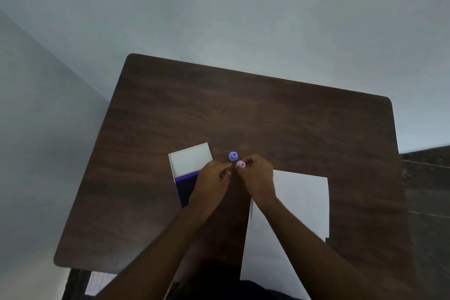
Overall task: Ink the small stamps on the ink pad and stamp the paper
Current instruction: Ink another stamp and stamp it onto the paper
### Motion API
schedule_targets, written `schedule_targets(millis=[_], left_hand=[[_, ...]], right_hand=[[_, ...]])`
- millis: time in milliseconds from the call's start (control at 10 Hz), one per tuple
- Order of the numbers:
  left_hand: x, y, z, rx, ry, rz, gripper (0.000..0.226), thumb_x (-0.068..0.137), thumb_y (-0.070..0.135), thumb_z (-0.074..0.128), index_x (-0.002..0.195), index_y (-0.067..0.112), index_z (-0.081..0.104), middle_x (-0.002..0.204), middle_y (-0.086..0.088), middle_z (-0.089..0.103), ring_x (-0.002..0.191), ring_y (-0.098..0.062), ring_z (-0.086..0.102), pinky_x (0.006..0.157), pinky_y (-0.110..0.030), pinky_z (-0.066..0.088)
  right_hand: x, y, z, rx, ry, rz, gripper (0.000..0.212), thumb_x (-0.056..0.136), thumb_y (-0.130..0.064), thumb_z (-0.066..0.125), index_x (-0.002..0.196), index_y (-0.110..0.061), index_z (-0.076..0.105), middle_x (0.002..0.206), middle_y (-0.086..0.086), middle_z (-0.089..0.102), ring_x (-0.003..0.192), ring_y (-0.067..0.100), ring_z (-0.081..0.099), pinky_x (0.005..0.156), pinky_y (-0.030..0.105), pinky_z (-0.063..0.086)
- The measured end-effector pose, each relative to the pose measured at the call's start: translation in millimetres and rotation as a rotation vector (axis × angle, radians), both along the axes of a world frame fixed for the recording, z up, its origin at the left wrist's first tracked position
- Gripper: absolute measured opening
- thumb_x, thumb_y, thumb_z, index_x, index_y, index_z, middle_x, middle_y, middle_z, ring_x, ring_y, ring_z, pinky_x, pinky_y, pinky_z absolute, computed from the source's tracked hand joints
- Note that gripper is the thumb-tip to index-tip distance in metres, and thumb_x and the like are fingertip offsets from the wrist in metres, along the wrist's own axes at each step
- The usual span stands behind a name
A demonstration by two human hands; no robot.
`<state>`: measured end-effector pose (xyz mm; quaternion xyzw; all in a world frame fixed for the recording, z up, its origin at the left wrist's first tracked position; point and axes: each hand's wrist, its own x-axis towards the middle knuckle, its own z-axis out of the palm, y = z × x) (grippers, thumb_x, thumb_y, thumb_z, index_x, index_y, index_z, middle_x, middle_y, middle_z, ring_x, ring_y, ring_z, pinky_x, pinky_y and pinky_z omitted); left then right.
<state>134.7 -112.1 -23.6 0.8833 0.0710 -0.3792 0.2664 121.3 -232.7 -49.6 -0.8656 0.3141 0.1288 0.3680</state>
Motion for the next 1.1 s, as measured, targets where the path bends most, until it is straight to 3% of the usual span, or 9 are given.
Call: schedule_targets(millis=[100,200,300,400,500,700,900,1000,1100], left_hand=[[-7.4,9.0,12.6,-0.222,-0.261,0.055,0.028,0.094,0.017,0.055,0.121,0.013,0.061,0.126,-0.011,0.06,0.116,-0.022,0.053,0.094,-0.017,0.036],[9.1,-5.0,9.5,0.025,0.17,0.013,0.052,0.093,0.025,0.059,0.139,0.009,0.041,0.146,-0.014,0.04,0.134,-0.027,0.038,0.115,-0.034,0.024],[13.8,-6.1,5.6,0.034,0.183,0.02,0.062,0.091,0.025,0.062,0.143,0.008,0.032,0.151,-0.014,0.033,0.138,-0.029,0.032,0.117,-0.038,0.019],[4.0,-3.8,2.1,-0.028,-0.007,0.033,0.048,0.091,0.017,0.061,0.136,0.01,0.046,0.142,-0.013,0.046,0.13,-0.023,0.043,0.109,-0.021,0.03],[-12.6,14.3,0.3,-0.279,-0.346,-0.012,0.024,0.092,0.013,0.055,0.114,0.017,0.065,0.116,-0.006,0.064,0.107,-0.017,0.056,0.081,0.0,0.034],[-14.2,21.6,-13.9,-0.315,-0.403,-0.002,0.024,0.092,0.015,0.054,0.112,0.023,0.066,0.113,-0.002,0.065,0.104,-0.011,0.056,0.081,0.004,0.032],[-5.2,9.1,-18.5,-0.082,-0.088,0.102,0.044,0.093,0.023,0.059,0.133,0.009,0.049,0.139,-0.012,0.049,0.127,-0.026,0.046,0.109,-0.029,0.028],[-8.2,17.8,-14.9,-0.151,-0.234,0.082,0.035,0.095,0.023,0.055,0.128,0.011,0.055,0.133,-0.01,0.056,0.123,-0.025,0.051,0.105,-0.027,0.031],[-11.2,32.2,-7.1,-0.168,-0.389,0.194,0.029,0.096,0.021,0.054,0.122,0.012,0.063,0.123,-0.006,0.064,0.114,-0.019,0.057,0.098,-0.02,0.034]], right_hand=[[1.4,-0.5,-3.6,-0.015,0.017,0.001,0.024,0.089,-0.033,0.061,0.091,-0.009,0.066,0.091,0.007,0.07,0.072,0.009,0.052,0.071,0.023,0.038],[3.9,-1.3,-5.5,-0.023,0.056,0.002,0.028,0.089,-0.036,0.061,0.094,-0.009,0.066,0.095,0.007,0.069,0.072,0.008,0.049,0.072,0.022,0.035],[6.7,-1.9,-6.6,-0.024,0.093,0.006,0.03,0.088,-0.038,0.061,0.097,-0.009,0.065,0.098,0.008,0.069,0.073,0.01,0.048,0.074,0.023,0.035],[4.2,-2.4,-6.7,-0.002,0.09,0.016,0.032,0.088,-0.04,0.06,0.098,-0.009,0.064,0.1,0.008,0.068,0.075,0.01,0.048,0.074,0.024,0.034],[0.3,-3.7,-7.7,0.033,0.076,0.026,0.032,0.085,-0.041,0.064,0.097,-0.011,0.063,0.098,0.008,0.068,0.074,0.01,0.05,0.073,0.024,0.037],[-5.5,-2.3,-6.9,0.026,0.09,0.051,0.035,0.081,-0.036,0.07,0.104,-0.013,0.06,0.103,0.007,0.066,0.075,0.007,0.047,0.074,0.021,0.036],[-4.1,5.2,4.2,0.07,0.054,0.002,0.04,0.084,-0.034,0.067,0.114,-0.011,0.057,0.116,0.009,0.062,0.088,0.011,0.049,0.083,0.021,0.033],[-1.8,13.7,14.3,0.021,-0.076,0.017,0.03,0.087,-0.027,0.064,0.11,-0.01,0.059,0.111,0.009,0.063,0.085,0.007,0.046,0.081,0.019,0.032],[3.3,25.8,24.5,0.03,-0.2,0.15,0.017,0.086,-0.015,0.063,0.1,-0.006,0.065,0.101,0.011,0.066,0.087,0.017,0.058,0.079,0.022,0.04]])
